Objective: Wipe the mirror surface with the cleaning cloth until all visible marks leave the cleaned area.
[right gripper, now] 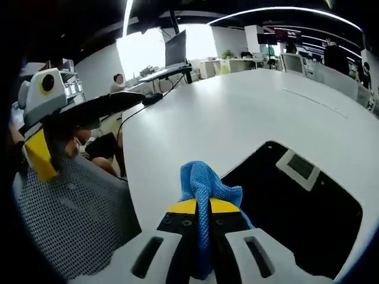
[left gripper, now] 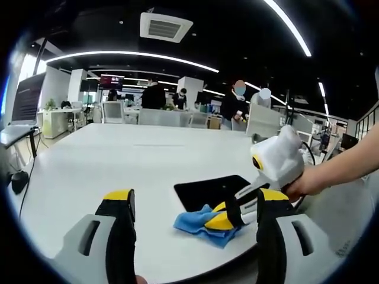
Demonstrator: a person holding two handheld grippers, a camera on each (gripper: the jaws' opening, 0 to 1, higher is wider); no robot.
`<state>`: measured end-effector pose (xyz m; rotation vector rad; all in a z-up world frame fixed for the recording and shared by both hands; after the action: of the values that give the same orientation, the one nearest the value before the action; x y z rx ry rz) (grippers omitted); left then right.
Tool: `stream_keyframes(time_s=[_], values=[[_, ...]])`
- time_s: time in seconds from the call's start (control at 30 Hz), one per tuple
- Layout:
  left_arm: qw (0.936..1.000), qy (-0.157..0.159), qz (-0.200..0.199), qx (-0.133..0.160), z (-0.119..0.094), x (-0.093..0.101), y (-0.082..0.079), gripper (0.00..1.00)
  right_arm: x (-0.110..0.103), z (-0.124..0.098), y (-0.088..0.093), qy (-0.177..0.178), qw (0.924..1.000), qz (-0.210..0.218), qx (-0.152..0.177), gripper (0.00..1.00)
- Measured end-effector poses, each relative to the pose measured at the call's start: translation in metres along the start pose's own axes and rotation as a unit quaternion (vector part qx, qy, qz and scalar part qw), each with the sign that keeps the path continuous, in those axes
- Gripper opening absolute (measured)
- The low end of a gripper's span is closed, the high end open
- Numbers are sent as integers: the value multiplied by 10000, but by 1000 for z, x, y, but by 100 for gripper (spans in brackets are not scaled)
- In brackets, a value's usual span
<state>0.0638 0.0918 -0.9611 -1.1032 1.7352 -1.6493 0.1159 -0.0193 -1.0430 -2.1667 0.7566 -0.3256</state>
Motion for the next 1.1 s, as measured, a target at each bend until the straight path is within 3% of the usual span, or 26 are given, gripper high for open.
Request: stream_keyframes(time_s=[0.17, 0.33, 0.4, 1.1], values=[[10000, 9, -5, -6, 0, 0, 0, 83, -1, 1, -2, 82, 9961, -864, -122, 0], [10000, 4, -5, -27, 0, 0, 0, 83, 1, 1, -4, -14, 9952, -960, -191, 0], [10000, -1, -6, -27, 0, 0, 0, 83, 2, 2, -5, -15, 9898, -1410, -201, 0], [10000, 36, -39, 12, -1, 3, -1, 82, 20, 18, -20, 144, 9890, -1402, -440, 0]])
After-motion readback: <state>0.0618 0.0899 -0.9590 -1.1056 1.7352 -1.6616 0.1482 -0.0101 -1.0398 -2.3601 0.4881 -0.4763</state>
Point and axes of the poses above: the point that each gripper's makers call its tool centre point, and the gripper's own axes: z roughly forward along the fingers, x roughly to its right, y roughly out of its underside, the point moved 6 cm from there along -z, roughly backward along the fingers, and after that the axes turned 9 degrees about y, right-handed, at the moved point
